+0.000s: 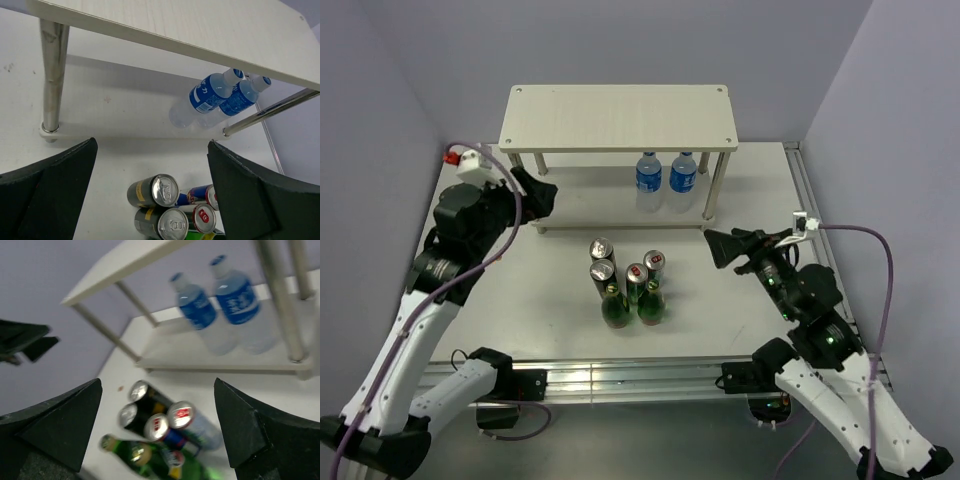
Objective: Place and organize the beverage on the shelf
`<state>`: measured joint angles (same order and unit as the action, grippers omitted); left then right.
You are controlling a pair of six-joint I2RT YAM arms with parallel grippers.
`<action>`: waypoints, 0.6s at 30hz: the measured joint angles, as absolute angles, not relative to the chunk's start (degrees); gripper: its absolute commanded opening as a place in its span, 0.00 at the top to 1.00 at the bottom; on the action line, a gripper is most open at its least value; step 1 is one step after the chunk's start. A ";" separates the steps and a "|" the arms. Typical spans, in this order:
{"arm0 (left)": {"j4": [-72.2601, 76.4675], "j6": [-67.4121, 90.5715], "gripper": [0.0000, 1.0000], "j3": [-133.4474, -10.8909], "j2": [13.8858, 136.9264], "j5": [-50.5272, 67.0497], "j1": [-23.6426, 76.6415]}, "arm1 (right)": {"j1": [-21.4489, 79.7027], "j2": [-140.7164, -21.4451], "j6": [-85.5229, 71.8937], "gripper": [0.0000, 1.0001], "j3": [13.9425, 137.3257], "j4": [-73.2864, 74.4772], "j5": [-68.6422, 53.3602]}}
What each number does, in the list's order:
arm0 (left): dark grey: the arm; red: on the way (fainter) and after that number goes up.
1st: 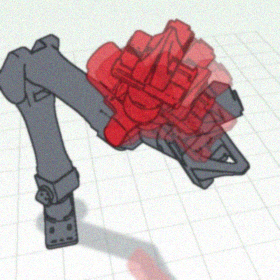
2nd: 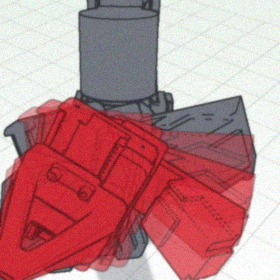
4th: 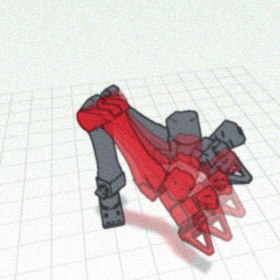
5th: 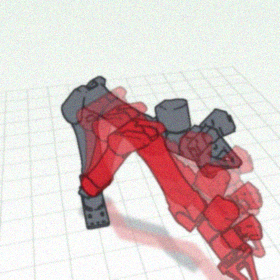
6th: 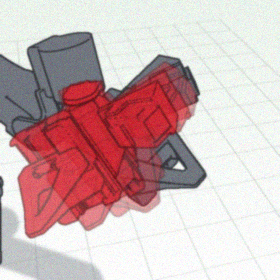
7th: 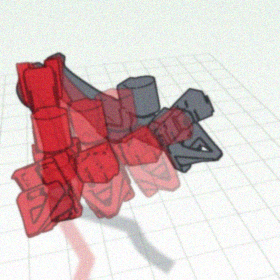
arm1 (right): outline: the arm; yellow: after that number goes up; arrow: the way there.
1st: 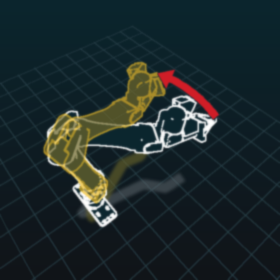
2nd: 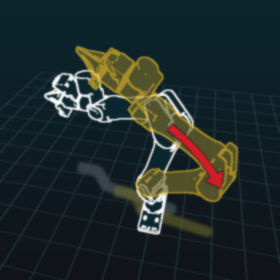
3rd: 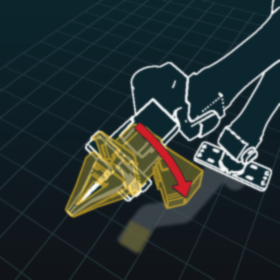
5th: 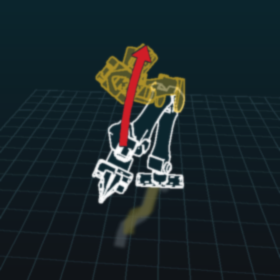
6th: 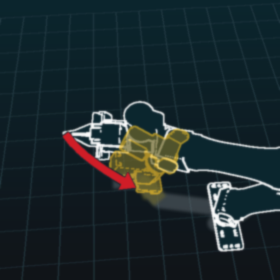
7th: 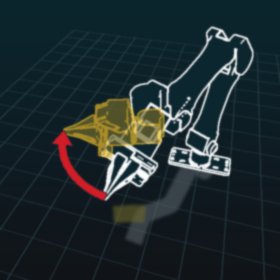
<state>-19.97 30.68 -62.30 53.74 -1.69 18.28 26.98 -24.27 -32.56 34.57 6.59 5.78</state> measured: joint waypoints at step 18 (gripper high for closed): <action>-31.27 30.46 0.01 -53.10 40.71 -13.13 20.91 | 77.73 -54.17 -53.71 0.00 74.56 54.94 46.02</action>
